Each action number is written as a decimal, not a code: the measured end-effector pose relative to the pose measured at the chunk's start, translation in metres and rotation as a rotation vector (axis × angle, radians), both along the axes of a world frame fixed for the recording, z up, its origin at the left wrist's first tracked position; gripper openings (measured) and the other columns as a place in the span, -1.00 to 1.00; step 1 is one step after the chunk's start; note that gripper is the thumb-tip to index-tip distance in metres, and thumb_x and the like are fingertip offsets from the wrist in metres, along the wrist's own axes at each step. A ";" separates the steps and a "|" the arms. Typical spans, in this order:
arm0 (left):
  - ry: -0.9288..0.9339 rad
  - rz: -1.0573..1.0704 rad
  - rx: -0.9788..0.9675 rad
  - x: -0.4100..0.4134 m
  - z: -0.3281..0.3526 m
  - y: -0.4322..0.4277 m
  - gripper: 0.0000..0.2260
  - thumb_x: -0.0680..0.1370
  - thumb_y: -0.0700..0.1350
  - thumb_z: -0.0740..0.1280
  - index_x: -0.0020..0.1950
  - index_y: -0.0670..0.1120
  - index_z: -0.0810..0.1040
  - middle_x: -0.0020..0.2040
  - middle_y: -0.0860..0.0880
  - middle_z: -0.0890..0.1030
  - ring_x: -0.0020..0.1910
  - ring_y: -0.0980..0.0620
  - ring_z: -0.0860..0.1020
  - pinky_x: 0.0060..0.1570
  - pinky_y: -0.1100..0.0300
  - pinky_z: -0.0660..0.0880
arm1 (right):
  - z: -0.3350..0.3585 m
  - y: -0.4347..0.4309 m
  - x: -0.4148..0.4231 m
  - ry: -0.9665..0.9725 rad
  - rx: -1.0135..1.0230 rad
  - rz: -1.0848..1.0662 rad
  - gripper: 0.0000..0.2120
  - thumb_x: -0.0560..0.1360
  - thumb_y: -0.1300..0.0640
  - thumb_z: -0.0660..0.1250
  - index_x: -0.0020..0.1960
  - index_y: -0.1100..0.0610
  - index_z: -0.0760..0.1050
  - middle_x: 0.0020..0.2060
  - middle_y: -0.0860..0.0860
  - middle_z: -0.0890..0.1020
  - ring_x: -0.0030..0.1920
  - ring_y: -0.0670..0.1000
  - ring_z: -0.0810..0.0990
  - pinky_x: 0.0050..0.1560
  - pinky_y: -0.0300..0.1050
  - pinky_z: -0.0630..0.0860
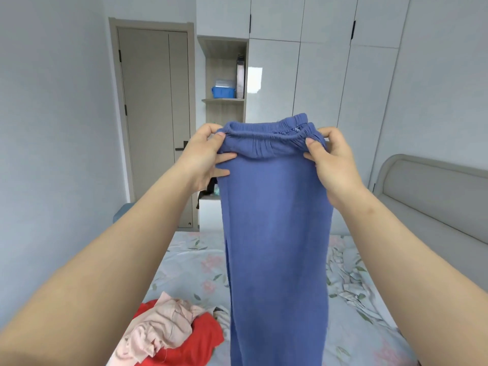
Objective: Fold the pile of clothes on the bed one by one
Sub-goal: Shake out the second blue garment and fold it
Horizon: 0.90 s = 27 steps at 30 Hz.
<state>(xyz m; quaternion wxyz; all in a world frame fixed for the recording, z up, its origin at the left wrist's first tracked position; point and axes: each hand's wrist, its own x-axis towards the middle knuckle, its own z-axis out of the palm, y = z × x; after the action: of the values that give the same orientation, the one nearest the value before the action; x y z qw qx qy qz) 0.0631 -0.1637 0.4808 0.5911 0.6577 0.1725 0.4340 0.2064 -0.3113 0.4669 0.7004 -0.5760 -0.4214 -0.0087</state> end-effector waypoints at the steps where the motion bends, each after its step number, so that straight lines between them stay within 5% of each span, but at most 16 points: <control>1: -0.007 -0.008 -0.007 0.001 0.000 0.000 -0.82 0.67 -0.07 0.11 -0.12 0.04 0.38 -0.08 0.06 0.50 -0.14 0.05 0.59 -0.09 0.01 0.56 | -0.002 -0.002 0.001 -0.004 -0.001 -0.011 -0.83 0.58 0.13 0.22 -0.17 -0.06 0.40 -0.12 -0.01 0.55 -0.07 0.01 0.51 0.00 -0.12 0.41; 5: 0.056 -0.103 -0.024 0.008 -0.010 -0.003 -0.89 0.62 -0.16 0.23 -0.11 -0.05 0.38 -0.17 -0.01 0.48 -0.26 0.08 0.53 -0.19 0.13 0.62 | -0.006 -0.015 0.006 0.030 -0.034 -0.074 -0.84 0.58 0.13 0.25 -0.18 0.00 0.40 -0.19 -0.02 0.56 -0.25 -0.04 0.55 -0.17 -0.28 0.50; 10: 0.408 -0.249 0.029 0.018 -0.031 0.002 -0.96 0.54 -0.19 0.35 -0.06 -0.15 0.54 -0.26 -0.02 0.44 -0.33 0.13 0.45 -0.19 0.27 0.62 | -0.018 -0.036 0.025 0.065 -0.258 -0.147 -0.83 0.57 0.10 0.28 -0.20 0.05 0.41 -0.31 -0.06 0.48 -0.58 -0.20 0.41 -0.52 -0.40 0.31; 15: 0.611 -0.350 -0.112 0.043 -0.065 0.003 -0.87 0.58 -0.09 0.30 0.06 -0.11 0.54 -0.11 -0.01 0.56 -0.25 0.06 0.50 -0.19 0.04 0.64 | -0.053 -0.036 0.048 0.264 -0.495 -0.142 -0.83 0.58 0.08 0.25 -0.17 0.06 0.36 -0.34 -0.01 0.40 -0.47 -0.06 0.38 -0.46 -0.24 0.24; 17: 0.616 -0.410 -0.278 0.056 -0.085 0.006 -0.85 0.60 -0.06 0.26 0.14 -0.03 0.51 0.12 -0.02 0.53 -0.03 -0.10 0.57 -0.17 -0.13 0.61 | -0.072 -0.031 0.060 0.398 -0.558 -0.111 -0.79 0.59 0.07 0.24 -0.20 0.06 0.32 -0.29 0.00 0.41 -0.42 -0.02 0.44 -0.45 -0.22 0.39; 19: 0.623 -0.431 -0.423 0.071 -0.109 0.011 -0.84 0.61 -0.03 0.24 0.18 0.02 0.46 0.25 -0.04 0.42 0.16 -0.29 0.50 -0.08 -0.29 0.55 | -0.094 -0.023 0.072 0.533 -0.622 -0.054 -0.79 0.60 0.06 0.22 -0.20 0.07 0.32 -0.18 -0.01 0.44 -0.22 0.07 0.56 -0.23 0.03 0.57; 22: 0.611 -0.385 -0.530 0.101 -0.141 0.022 -0.70 0.62 -0.01 0.22 0.35 0.05 0.34 0.26 -0.04 0.34 0.31 -0.38 0.37 0.08 -0.40 0.40 | -0.126 -0.003 0.094 0.639 -0.674 -0.055 -0.81 0.61 0.06 0.18 -0.17 0.05 0.31 -0.10 -0.06 0.40 0.01 0.12 0.47 0.00 0.17 0.41; 24: 0.529 -0.327 -0.517 0.122 -0.148 0.027 -0.74 0.62 -0.02 0.22 0.31 0.03 0.36 0.23 -0.02 0.40 0.27 -0.26 0.43 0.08 -0.30 0.41 | -0.136 0.012 0.109 0.620 -0.618 -0.118 -0.82 0.60 0.07 0.18 -0.16 0.06 0.29 -0.10 -0.02 0.39 -0.06 0.05 0.39 -0.06 -0.05 0.32; 27: 0.352 -0.263 -0.399 0.157 -0.132 0.036 -0.97 0.64 -0.03 0.19 0.02 0.04 0.38 0.01 0.03 0.52 -0.06 0.03 0.53 -0.09 0.02 0.47 | -0.124 0.032 0.132 0.508 -0.458 -0.171 -0.79 0.60 0.11 0.17 -0.20 0.06 0.25 -0.24 -0.02 0.33 -0.28 -0.05 0.27 -0.29 -0.18 0.20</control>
<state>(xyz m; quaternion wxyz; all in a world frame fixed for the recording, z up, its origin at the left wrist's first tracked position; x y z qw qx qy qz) 0.2198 -0.1277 0.3490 0.7209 0.6102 0.2676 0.1907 0.3383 -0.2790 0.3433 0.6322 -0.7352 -0.1748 0.1711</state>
